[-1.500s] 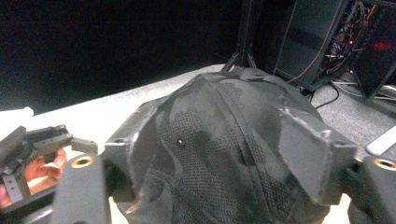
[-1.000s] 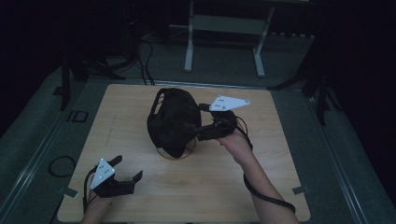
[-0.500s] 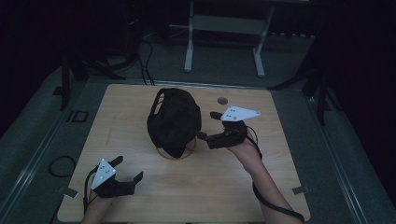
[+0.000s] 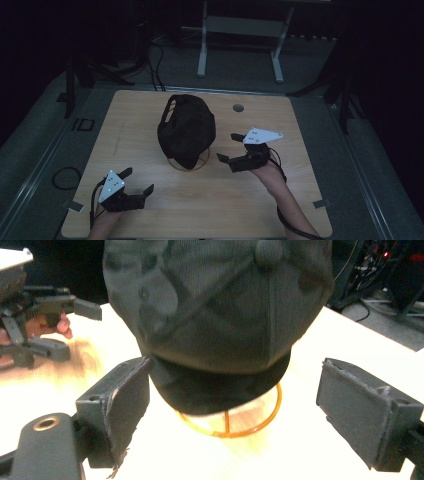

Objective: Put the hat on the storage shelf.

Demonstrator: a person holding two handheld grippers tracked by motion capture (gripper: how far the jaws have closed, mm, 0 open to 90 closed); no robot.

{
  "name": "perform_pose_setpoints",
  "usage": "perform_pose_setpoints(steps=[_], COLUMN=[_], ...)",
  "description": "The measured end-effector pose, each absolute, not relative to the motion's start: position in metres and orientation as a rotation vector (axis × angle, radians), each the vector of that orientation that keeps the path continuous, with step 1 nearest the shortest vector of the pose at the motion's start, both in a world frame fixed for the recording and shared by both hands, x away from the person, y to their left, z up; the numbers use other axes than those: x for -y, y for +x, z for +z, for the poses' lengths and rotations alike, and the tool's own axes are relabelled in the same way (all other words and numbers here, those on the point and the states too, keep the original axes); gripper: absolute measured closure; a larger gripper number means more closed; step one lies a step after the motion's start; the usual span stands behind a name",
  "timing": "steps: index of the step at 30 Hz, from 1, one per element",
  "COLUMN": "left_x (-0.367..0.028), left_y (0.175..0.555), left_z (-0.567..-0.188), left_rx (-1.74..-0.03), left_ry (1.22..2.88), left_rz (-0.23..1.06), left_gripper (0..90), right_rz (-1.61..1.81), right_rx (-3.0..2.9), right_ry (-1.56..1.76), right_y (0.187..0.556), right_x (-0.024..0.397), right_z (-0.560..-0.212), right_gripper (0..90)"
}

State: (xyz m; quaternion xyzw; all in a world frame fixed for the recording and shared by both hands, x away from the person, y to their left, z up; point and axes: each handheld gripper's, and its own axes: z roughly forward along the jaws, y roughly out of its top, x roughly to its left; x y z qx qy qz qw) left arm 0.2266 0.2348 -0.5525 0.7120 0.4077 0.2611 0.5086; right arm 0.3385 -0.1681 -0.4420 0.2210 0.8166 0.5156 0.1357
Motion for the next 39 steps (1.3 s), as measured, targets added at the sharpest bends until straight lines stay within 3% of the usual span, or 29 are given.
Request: perform_pose_setpoints(steps=[21, 39], left_x=[-0.234, -0.233], left_y=[0.226, 0.226], left_z=[-0.552, -0.553], left_rx=[-0.977, -0.974], left_ry=[1.723, 1.728], left_rz=[0.623, 0.615], left_gripper=[2.9, 2.9], right_rz=[1.437, 1.426], right_rx=[-2.413, -2.51], right_ry=[0.66, 0.64], right_y=[0.334, 0.321], right_x=[0.2, 0.218], right_z=[-0.507, -0.54], right_gripper=[13.3, 13.3])
